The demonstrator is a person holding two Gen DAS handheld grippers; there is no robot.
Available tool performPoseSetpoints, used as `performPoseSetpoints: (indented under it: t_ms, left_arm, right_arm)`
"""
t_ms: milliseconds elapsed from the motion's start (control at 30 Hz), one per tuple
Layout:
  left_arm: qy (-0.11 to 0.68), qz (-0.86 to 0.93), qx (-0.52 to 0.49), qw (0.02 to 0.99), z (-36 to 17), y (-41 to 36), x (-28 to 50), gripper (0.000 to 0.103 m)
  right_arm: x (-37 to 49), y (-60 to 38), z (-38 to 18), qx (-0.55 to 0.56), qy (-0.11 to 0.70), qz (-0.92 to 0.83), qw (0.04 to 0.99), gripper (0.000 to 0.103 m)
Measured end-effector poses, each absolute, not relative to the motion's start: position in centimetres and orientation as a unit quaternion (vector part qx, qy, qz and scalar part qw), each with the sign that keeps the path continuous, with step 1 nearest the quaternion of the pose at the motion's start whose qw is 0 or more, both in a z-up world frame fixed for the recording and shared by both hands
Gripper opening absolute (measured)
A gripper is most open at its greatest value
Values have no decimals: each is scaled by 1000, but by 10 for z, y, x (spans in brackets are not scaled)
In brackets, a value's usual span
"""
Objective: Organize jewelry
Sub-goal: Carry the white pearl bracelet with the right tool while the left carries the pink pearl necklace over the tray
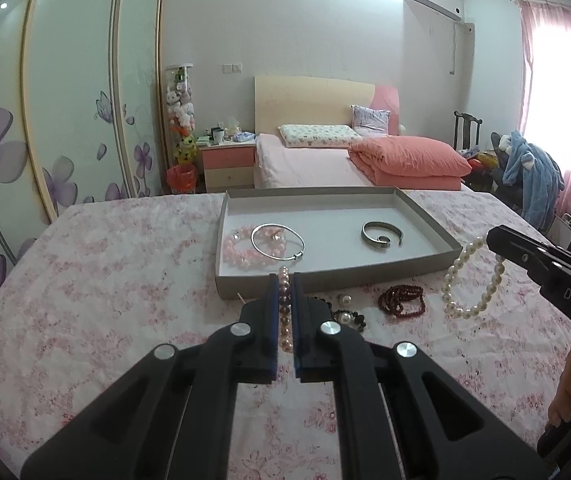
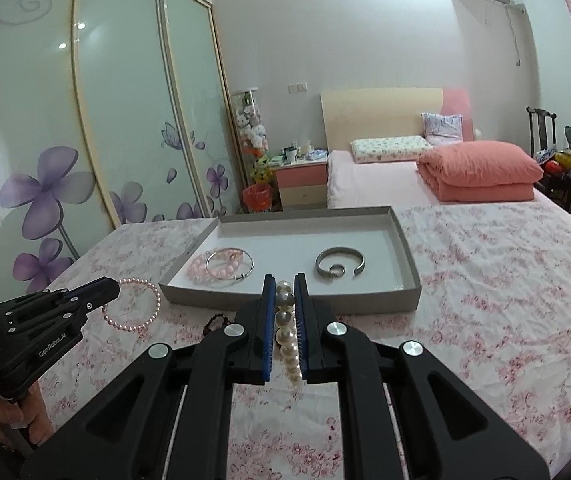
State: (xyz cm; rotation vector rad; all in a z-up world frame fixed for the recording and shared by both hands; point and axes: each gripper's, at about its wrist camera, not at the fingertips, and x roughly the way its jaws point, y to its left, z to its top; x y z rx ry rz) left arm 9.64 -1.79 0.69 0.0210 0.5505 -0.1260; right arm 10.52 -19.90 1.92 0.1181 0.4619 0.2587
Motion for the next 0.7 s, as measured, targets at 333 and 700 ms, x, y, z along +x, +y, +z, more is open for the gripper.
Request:
performPoseSetpoints:
  t_ms: [333,700]
  left_arm:
    - [260,-55,12,964,14,-17,99,7]
    - [227,-36,19,973,37,-20,119,6]
  right_arm:
    - [104,-198,31,46,200,118,972,10]
    - [116,-193,53,30,146,102,984,10]
